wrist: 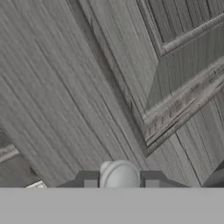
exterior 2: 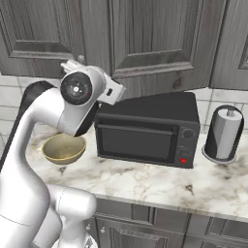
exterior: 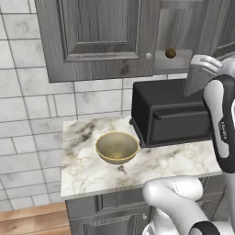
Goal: Open the cabinet. Pick the mango and kiwi from the cabinet and place them into the bowl. Then close the cabinet.
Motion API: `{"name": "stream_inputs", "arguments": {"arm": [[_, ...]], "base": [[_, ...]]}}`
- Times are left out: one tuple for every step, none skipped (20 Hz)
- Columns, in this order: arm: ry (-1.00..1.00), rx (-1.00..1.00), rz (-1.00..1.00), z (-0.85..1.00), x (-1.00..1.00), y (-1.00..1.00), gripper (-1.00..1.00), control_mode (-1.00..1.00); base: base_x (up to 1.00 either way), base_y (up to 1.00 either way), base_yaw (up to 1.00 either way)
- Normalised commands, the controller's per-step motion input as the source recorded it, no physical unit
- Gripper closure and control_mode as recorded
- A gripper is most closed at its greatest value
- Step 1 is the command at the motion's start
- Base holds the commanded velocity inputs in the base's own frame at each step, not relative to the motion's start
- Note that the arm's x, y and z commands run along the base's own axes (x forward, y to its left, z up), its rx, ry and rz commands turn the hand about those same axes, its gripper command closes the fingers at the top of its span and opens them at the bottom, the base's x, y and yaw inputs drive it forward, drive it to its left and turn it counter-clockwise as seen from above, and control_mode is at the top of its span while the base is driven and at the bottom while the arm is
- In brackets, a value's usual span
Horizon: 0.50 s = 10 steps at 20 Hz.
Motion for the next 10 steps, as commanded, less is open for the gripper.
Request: {"name": "stream_inputs", "arguments": {"arm": [[0.00,0.00,0.00,0.00,-0.53,-0.04,1.00,-1.00],[0.00,0.00,0.00,0.00,-0.53,-0.04,1.00,-1.00],[0.00,0.00,0.00,0.00,-0.52,-0.04,1.00,-1.00],[0.00,0.00,0.00,0.00,-0.51,-0.05,1.00,-1.00],[0.00,0.00,0.00,0.00,-0.50,-0.03,1.00,-1.00],[0.00,0.00,0.00,0.00,-0.51,-0.04,1.00,-1.00],[0.00,0.00,0.00,0.00,-0.50,-0.06,1.00,-1.00],[0.00,0.00,0.00,0.00,-0.49,-0.07,1.00,-1.00],[0.00,0.00,0.00,0.00,-0.49,-0.09,1.00,-1.00],[0.00,0.00,0.00,0.00,-0.50,-0.09,1.00,-1.00]], "base": [[0.00,0.00,0.00],[0.00,0.00,0.00],[0.00,0.00,0.00],[0.00,0.00,0.00],[0.00,0.00,0.00],[0.00,0.00,0.00],[0.00,0.00,0.00],[0.00,0.00,0.00],[0.00,0.00,0.00],[0.00,0.00,0.00]]}}
